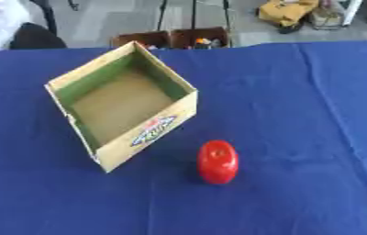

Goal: Pick up objects on the table and place them in the box.

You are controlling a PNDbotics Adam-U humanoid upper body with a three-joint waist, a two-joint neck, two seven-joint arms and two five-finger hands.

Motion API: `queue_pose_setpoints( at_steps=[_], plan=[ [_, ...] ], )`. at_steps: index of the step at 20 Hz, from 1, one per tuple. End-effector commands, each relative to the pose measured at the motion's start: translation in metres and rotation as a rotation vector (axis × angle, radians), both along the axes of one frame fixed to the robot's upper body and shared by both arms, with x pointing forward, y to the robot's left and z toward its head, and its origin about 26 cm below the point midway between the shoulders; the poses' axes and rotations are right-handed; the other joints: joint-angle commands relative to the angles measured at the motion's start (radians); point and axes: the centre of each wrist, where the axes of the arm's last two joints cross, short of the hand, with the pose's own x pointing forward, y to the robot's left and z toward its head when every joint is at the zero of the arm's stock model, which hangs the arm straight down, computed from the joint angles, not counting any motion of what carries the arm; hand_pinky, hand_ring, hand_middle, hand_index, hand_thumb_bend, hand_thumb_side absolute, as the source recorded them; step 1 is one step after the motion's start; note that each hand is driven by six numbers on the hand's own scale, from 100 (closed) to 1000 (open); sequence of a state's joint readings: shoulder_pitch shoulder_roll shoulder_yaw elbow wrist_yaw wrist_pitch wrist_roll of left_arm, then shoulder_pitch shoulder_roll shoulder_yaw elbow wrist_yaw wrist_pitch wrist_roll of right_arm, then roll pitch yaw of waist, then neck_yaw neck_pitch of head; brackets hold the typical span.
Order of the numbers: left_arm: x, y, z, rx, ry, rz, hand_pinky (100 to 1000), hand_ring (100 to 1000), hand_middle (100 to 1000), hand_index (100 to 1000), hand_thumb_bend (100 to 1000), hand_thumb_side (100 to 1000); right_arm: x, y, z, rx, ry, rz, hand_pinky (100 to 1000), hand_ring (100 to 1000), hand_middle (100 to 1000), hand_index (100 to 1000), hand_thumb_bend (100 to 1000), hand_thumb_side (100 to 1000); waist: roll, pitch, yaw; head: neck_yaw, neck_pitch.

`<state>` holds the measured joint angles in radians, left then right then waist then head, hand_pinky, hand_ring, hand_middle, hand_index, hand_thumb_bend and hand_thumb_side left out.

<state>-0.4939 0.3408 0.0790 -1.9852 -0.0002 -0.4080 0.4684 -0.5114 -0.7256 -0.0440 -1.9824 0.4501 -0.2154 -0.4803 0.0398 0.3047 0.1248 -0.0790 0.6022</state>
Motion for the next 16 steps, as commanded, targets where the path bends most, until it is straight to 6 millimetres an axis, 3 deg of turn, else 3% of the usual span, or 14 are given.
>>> queue_pose_setpoints(
  at_steps=[1,9,16],
  plan=[
    [-0.004,0.004,0.009,0.027,-0.029,0.015,644,836,821,893,100,1000,-0.006,0.007,0.022,-0.145,0.073,-0.107,694,749,763,855,212,904,-0.019,-0.032,0.001,-0.003,0.005],
    [-0.004,0.004,0.008,0.034,-0.019,0.010,644,836,821,891,100,1000,-0.011,0.038,0.057,-0.547,0.336,-0.329,751,803,821,881,338,999,-0.021,-0.043,0.008,-0.028,0.009],
    [-0.004,0.003,0.007,0.035,-0.013,0.007,643,836,821,890,100,1000,-0.012,0.060,0.063,-0.764,0.506,-0.405,789,836,835,884,393,962,-0.022,-0.046,0.010,-0.040,0.000]
  ],
)
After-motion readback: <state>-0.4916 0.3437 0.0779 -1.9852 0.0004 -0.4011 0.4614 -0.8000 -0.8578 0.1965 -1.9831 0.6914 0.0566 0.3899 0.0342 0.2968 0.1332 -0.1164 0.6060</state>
